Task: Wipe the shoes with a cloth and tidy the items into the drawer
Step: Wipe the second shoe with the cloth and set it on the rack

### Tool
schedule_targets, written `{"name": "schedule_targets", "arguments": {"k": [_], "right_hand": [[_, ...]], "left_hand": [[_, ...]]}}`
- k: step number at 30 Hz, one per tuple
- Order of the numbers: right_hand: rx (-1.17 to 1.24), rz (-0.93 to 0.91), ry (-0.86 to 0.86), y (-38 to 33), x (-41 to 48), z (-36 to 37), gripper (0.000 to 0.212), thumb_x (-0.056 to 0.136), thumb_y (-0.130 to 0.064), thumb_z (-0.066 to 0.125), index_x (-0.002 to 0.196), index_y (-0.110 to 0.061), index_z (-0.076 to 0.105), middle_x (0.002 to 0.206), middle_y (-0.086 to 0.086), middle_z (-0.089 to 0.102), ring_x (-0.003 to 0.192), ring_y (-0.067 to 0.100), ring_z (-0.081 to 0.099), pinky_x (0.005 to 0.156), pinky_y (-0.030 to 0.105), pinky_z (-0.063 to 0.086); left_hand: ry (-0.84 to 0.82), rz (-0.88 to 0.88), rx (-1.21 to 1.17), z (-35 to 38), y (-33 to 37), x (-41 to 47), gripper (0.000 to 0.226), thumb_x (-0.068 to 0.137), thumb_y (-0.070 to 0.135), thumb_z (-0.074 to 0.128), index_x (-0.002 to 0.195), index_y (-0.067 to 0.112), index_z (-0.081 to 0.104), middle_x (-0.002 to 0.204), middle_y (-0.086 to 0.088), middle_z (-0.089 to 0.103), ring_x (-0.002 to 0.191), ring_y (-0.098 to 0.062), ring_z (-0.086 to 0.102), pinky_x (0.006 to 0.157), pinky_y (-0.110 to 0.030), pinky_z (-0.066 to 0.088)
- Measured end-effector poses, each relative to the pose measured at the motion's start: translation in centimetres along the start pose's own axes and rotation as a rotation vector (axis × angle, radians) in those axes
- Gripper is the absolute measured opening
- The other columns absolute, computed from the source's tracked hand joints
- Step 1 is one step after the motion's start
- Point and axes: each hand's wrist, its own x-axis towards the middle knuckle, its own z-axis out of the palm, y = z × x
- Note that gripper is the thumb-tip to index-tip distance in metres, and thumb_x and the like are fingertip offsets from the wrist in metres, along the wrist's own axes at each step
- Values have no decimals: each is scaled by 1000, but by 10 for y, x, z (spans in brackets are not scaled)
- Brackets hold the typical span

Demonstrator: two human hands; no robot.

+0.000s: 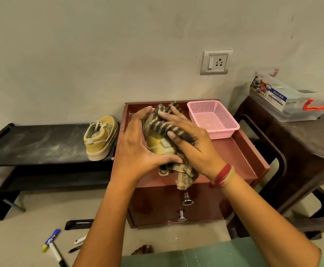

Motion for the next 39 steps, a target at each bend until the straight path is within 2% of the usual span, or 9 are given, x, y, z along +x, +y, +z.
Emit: {"name": "schedule_targets", "arguments": {"k": [4, 8, 11, 18, 23, 28, 31, 35, 39], "right_hand": [[107, 72, 82, 0, 7, -1, 38, 91, -21, 52, 129, -18, 49, 135, -4, 52, 136, 15, 36, 113, 37, 29], [-42, -42, -58, 1, 5, -1, 35, 91, -18, 53, 126, -12, 54, 138, 5, 50, 139, 12, 28, 115, 29, 24], [49, 34, 3, 0, 11, -4, 40, 92, -21, 51, 131, -12, 50, 139, 3, 49, 139, 13, 29, 113, 24, 24], [52, 20, -23, 1, 15, -6, 37, 93, -19, 50, 129, -11, 52, 135, 4, 53, 136, 16, 36, 113, 38, 30], [-36, -91, -49, 3, 8, 5, 31, 91, -18, 54, 122, -12, 57, 131, 0, 54, 136, 12, 34, 113, 31, 28], [94, 151, 193, 9, 13, 0, 26, 93, -20, 50, 114, -8, 62, 102, -10, 66, 99, -1, 60, 86, 17, 45], [188, 128, 290, -3, 9, 6, 31, 93, -28, 51, 118, -13, 59, 111, -4, 65, 110, 8, 58, 95, 26, 45], [-112, -35, -19, -11, 2, 12, 36, 89, -35, 50, 123, -24, 53, 140, -1, 47, 137, 13, 33, 115, 32, 25], [126, 153, 53, -5, 3, 13, 58, 85, -56, 52, 128, -17, 54, 136, 6, 52, 131, 17, 43, 110, 44, 34]], "left_hand": [[28, -27, -37, 2, 0, 2, 113, 42, 62, 85, 136, 22, 36, 134, 8, 47, 126, -6, 47, 103, -41, 45], [24, 1, -14, 2, 0, 1, 113, 44, 62, 84, 136, 17, 36, 131, 10, 45, 124, -4, 47, 103, -36, 45], [37, -14, -32, 3, 1, 1, 113, 43, 60, 85, 135, 14, 38, 131, 8, 45, 124, -4, 47, 103, -36, 44], [32, -22, -47, 0, 0, 1, 112, 42, 58, 87, 134, 16, 38, 130, 10, 47, 124, -4, 47, 104, -36, 44], [39, 2, -29, -2, -4, 0, 111, 43, 61, 85, 134, 19, 37, 129, 24, 40, 122, -2, 47, 104, -31, 42], [51, -12, -40, -1, -4, -2, 111, 43, 62, 85, 133, 18, 38, 132, 6, 48, 123, -7, 48, 104, -39, 43], [25, 20, -23, -1, -4, -3, 112, 44, 65, 83, 135, 19, 35, 132, 10, 47, 123, -8, 49, 101, -47, 44], [37, 34, -32, -4, -5, -4, 109, 47, 62, 83, 135, 19, 34, 129, 25, 40, 122, -8, 48, 100, -46, 45], [65, -46, -74, -8, -8, -7, 114, 44, 63, 84, 135, 13, 37, 132, 6, 46, 124, -8, 48, 103, -41, 45]]}}
